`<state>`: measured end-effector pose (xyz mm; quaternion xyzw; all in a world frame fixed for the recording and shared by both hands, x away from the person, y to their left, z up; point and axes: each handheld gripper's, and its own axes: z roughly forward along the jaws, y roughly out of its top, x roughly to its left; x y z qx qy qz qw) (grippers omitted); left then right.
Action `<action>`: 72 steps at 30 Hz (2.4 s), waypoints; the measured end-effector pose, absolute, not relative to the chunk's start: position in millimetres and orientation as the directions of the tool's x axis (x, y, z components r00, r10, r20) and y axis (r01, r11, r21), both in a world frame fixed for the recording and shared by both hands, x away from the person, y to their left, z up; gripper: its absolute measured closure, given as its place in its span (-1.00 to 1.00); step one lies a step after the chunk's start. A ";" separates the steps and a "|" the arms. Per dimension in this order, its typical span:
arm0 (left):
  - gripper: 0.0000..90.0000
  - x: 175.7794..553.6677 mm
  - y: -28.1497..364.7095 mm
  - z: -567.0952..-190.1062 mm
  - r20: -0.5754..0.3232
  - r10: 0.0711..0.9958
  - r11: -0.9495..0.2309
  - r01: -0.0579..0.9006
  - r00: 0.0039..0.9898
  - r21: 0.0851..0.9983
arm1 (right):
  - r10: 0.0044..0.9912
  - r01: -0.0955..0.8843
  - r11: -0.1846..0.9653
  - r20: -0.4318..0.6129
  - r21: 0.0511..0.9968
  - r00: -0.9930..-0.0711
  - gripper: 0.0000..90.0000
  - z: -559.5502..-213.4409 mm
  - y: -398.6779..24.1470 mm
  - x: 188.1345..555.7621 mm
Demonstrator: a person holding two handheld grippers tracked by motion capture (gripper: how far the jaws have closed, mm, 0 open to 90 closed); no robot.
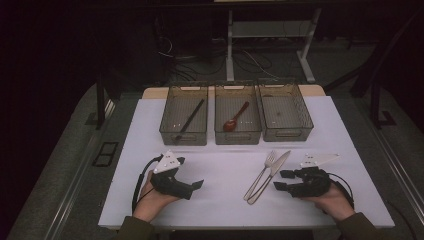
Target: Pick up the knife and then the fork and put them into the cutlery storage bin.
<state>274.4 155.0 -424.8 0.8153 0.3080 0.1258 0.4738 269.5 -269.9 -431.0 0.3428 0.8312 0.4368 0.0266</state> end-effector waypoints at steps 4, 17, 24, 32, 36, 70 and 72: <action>-1.00 274.4 155.4 -428.3 -0.096 0.624 -0.357 0.392 0.775 0.848 | 0.547 0.528 0.420 0.258 0.738 -0.796 0.46 -430.4 -251.2 271.5; -1.00 274.9 154.2 -430.8 -0.092 0.612 -0.376 0.392 0.786 0.840 | 0.412 0.466 0.560 0.258 0.685 -0.874 0.98 -440.9 -193.6 270.7; -1.00 275.2 154.6 -430.5 -0.093 0.609 -0.378 0.391 0.788 0.839 | 0.399 0.446 0.599 0.234 0.666 -0.886 0.98 -446.0 -181.9 269.8; -1.00 274.7 153.0 -430.3 -0.095 0.601 -0.381 0.389 0.793 0.838 | 0.393 0.439 0.622 0.226 0.649 -0.891 0.98 -445.9 -178.2 268.1; -1.00 274.6 153.7 -429.6 -0.093 0.598 -0.382 0.385 0.796 0.840 | 0.395 0.441 0.631 0.224 0.639 -0.891 0.98 -446.5 -177.8 266.4; -1.00 274.2 149.3 -428.9 -0.098 0.586 -0.385 0.383 0.804 0.840 | 0.503 0.506 0.643 0.181 0.575 -0.845 0.98 -440.4 -225.6 252.1; -1.00 274.2 149.2 -428.8 -0.100 0.586 -0.383 0.383 0.804 0.841 | 0.512 0.512 0.642 0.177 0.572 -0.840 0.98 -439.9 -228.5 251.3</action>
